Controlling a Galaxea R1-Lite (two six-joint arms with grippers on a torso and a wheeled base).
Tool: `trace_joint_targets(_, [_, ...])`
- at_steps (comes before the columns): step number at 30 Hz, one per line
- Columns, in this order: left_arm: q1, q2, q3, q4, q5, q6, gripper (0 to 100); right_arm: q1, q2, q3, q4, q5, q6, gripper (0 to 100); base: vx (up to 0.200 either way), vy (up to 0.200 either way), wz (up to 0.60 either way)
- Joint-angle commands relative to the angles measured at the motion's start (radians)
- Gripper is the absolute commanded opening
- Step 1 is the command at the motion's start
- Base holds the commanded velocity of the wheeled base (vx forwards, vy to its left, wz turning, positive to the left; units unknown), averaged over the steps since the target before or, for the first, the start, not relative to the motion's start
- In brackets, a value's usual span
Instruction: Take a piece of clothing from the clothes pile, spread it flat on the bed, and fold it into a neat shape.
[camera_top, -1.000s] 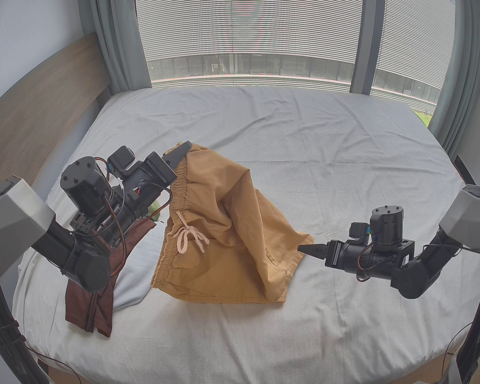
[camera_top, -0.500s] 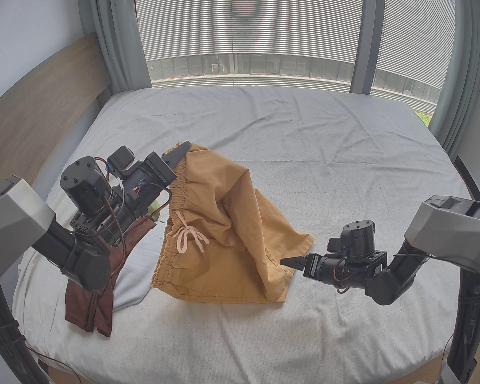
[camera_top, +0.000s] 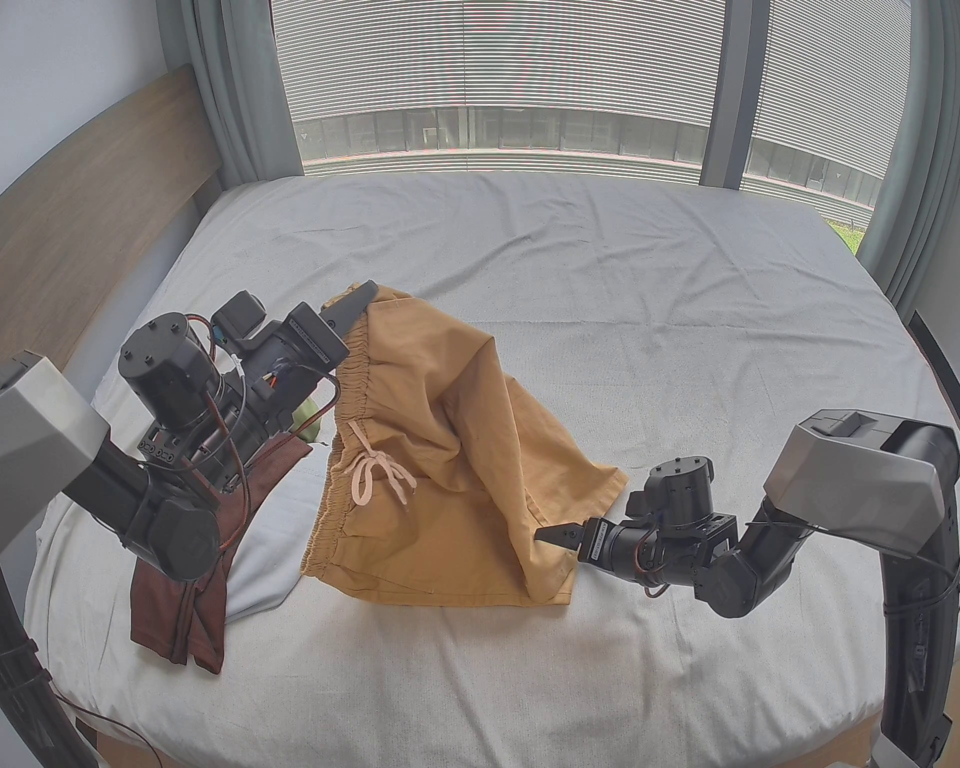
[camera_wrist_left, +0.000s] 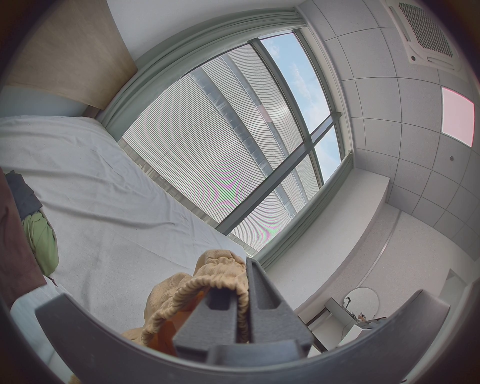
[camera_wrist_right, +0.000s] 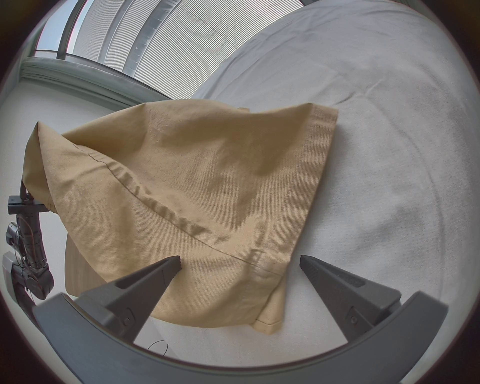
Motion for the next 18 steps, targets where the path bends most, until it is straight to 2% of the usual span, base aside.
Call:
trace_joint_targets(1, [0.000,0.002,0.000,-0.001,0.000,0.000,0,0.022,0.008,-0.021,-0.002,0.001,0.008,100,0.000,0.000,0.00])
trace_joint_targets(18, [0.006,0.023,0.000,-0.011,0.000,0.000,0,0.035,-0.038,0.014,-0.104,-0.002,0.042,100,0.000,0.000,0.00])
